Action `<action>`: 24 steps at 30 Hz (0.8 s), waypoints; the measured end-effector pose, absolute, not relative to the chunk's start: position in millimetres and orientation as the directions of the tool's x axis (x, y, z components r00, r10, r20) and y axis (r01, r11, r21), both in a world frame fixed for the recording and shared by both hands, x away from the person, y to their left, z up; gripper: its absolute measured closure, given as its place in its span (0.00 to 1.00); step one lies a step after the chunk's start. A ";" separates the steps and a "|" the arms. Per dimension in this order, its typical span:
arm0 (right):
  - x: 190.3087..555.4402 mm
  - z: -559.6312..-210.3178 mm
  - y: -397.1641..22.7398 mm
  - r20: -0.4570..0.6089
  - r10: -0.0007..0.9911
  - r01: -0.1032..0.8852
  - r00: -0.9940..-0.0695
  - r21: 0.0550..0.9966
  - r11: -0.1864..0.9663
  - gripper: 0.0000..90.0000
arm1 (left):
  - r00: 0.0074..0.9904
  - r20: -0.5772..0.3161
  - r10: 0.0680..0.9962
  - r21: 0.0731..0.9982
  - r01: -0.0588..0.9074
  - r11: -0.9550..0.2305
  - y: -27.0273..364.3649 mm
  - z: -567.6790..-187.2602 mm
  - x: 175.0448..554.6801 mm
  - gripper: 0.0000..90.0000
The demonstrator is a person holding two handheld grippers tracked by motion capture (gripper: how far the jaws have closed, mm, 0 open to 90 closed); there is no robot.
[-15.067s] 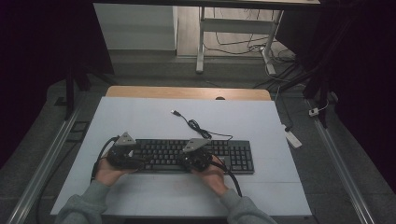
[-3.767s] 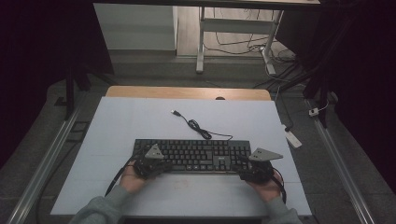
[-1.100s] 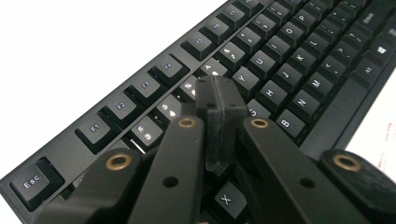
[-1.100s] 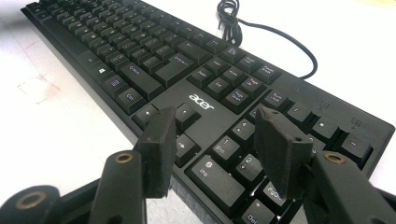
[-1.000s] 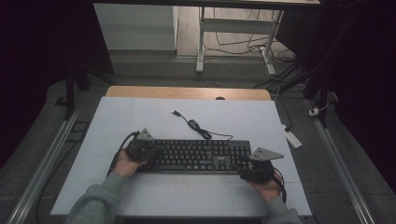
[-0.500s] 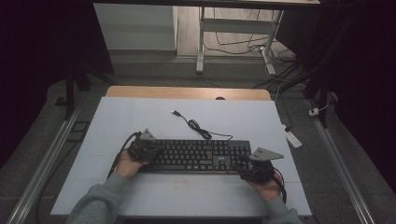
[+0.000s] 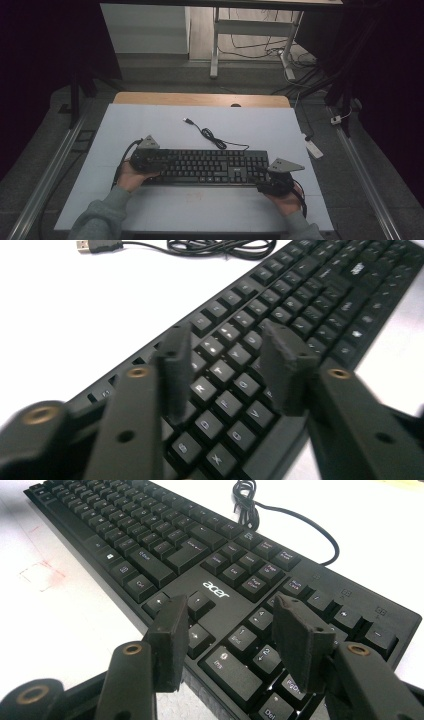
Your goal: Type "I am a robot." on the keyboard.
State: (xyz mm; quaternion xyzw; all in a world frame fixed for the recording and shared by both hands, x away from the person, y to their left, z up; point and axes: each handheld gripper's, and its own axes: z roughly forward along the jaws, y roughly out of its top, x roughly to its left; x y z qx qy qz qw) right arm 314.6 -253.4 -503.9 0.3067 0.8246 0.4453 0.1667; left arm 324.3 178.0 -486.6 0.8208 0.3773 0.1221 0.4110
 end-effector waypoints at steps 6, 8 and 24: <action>314.9 -504.1 -252.6 0.003 0.649 0.355 -0.761 0.839 0.413 0.54 | 0.676 -0.152 0.721 0.767 0.541 -0.345 186.1 -482.4 320.3 0.46; 314.8 -504.4 -252.0 0.002 0.651 0.357 -0.759 0.838 0.413 0.54 | 0.671 -0.162 0.723 0.765 0.549 -0.337 188.2 -482.6 320.4 0.43; 315.1 -502.6 -246.3 0.006 0.640 0.349 -0.768 0.843 0.410 0.54 | 0.661 -0.169 0.732 0.748 0.569 -0.342 190.3 -485.2 322.7 0.38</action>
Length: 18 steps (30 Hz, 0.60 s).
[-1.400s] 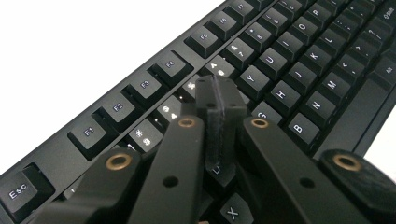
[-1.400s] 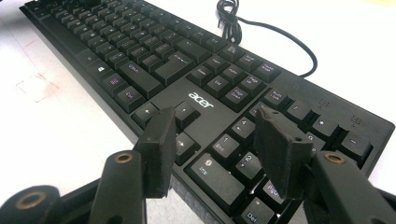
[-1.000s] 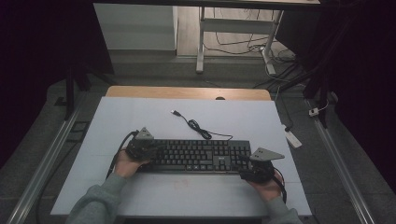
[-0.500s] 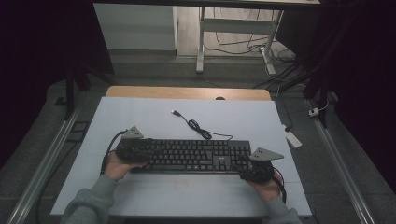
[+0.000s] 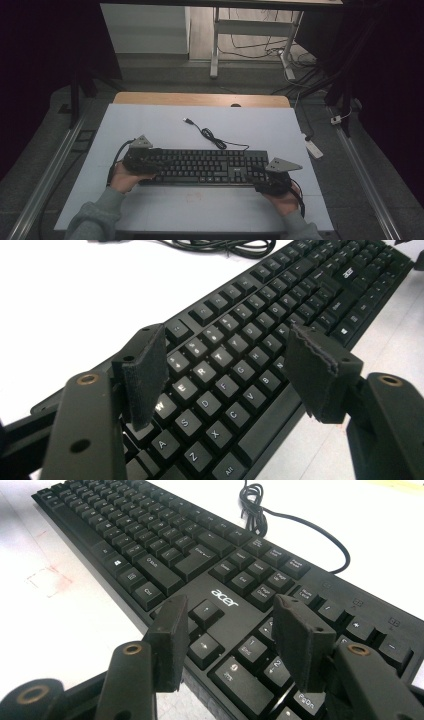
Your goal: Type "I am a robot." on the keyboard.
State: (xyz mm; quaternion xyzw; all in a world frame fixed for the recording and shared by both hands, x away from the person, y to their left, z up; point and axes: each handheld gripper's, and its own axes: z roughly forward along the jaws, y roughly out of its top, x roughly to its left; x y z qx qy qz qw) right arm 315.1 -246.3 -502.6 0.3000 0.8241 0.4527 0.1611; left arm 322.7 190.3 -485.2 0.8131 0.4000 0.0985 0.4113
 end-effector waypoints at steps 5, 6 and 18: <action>316.0 -500.1 -241.7 0.012 0.634 0.340 -0.773 0.852 0.397 0.54 | 0.660 -0.169 0.732 0.747 0.570 -0.342 190.0 -485.7 323.3 0.37; 316.3 -499.3 -240.5 0.013 0.633 0.338 -0.774 0.854 0.396 0.54 | 0.661 -0.167 0.731 0.746 0.569 -0.344 189.8 -485.8 323.5 0.37; 320.7 -492.8 -219.1 0.014 0.615 0.328 -0.788 0.855 0.402 0.60 | 0.667 -0.165 0.727 0.742 0.569 -0.354 188.4 -486.1 323.4 0.37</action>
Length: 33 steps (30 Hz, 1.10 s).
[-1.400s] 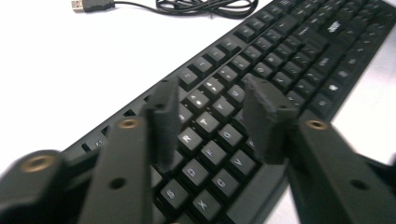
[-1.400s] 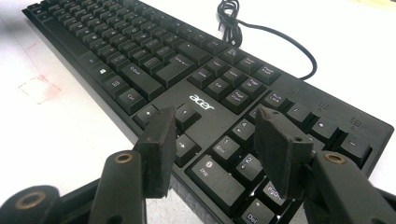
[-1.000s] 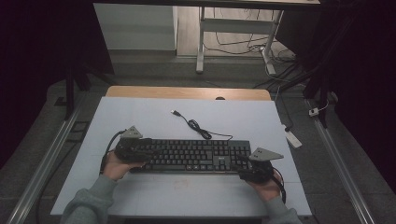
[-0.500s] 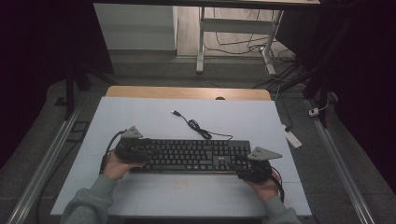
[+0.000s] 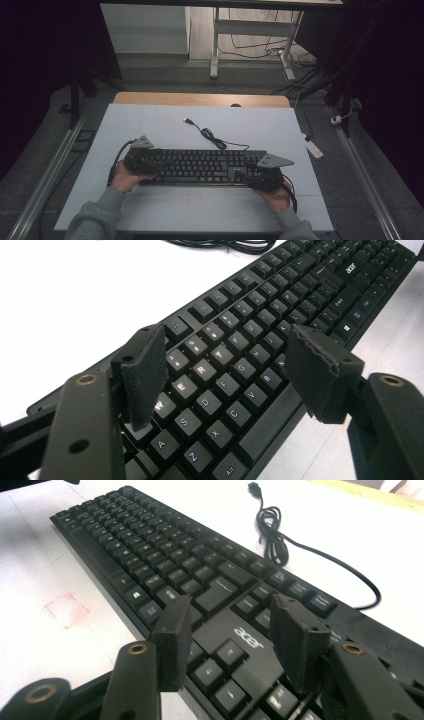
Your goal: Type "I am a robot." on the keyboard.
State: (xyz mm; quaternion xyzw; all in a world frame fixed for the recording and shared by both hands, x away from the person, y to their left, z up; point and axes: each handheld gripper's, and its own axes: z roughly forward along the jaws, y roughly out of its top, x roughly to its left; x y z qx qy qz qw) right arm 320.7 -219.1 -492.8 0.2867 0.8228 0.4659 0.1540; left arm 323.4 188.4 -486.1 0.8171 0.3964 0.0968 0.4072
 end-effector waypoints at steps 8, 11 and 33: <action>325.3 -489.3 -204.7 0.007 0.600 0.325 -0.800 0.846 0.423 0.81 | 0.674 -0.160 0.721 0.737 0.567 -0.367 185.2 -487.6 323.3 0.37; 327.0 -488.4 -199.2 0.003 0.585 0.315 -0.811 0.845 0.432 0.94 | 0.675 -0.159 0.721 0.736 0.567 -0.369 184.8 -487.8 323.3 0.37; 355.1 -494.1 -138.3 0.000 0.533 0.310 -0.846 0.813 0.492 0.99 | 0.676 -0.156 0.720 0.738 0.564 -0.370 184.7 -487.6 322.7 0.37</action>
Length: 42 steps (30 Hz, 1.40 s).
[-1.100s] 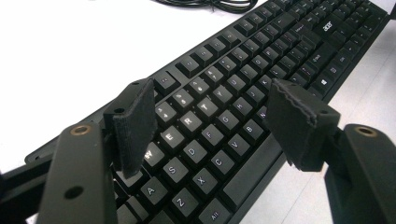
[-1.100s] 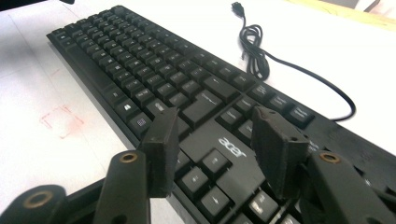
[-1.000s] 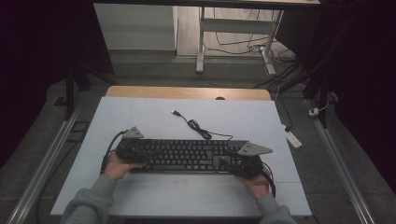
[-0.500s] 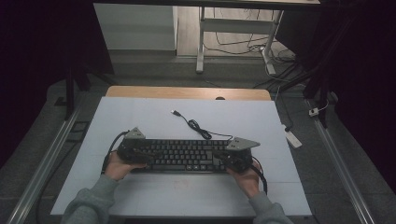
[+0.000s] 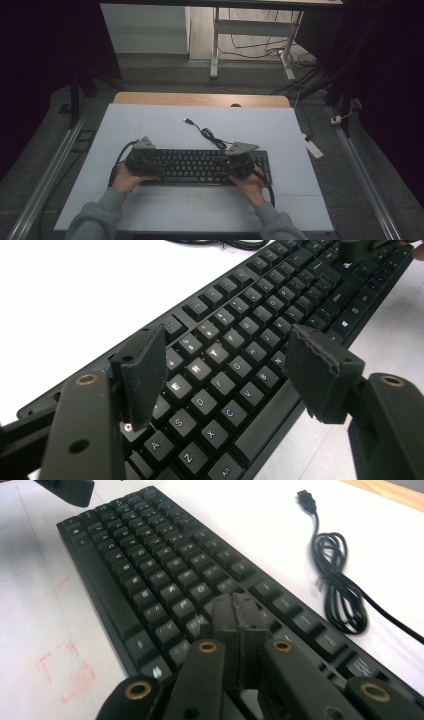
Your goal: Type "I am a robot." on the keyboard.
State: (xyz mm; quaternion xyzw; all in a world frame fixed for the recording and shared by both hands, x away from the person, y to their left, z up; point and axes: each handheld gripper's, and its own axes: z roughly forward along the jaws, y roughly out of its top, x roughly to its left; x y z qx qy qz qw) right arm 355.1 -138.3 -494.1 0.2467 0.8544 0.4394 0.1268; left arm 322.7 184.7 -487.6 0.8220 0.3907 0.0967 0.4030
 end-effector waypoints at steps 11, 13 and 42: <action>368.1 -505.2 -104.8 -0.022 0.502 0.302 -0.865 0.775 0.555 0.99 | 0.679 -0.155 0.718 0.740 0.561 -0.370 184.7 -487.1 322.2 0.37; 369.5 -506.3 -101.8 -0.024 0.500 0.301 -0.865 0.774 0.558 0.99 | 0.678 -0.154 0.719 0.741 0.561 -0.370 184.9 -487.0 322.0 0.37; 376.3 -513.8 -81.2 -0.013 0.483 0.305 -0.875 0.761 0.573 0.99 | 0.675 -0.147 0.723 0.745 0.557 -0.368 187.5 -486.6 322.1 0.37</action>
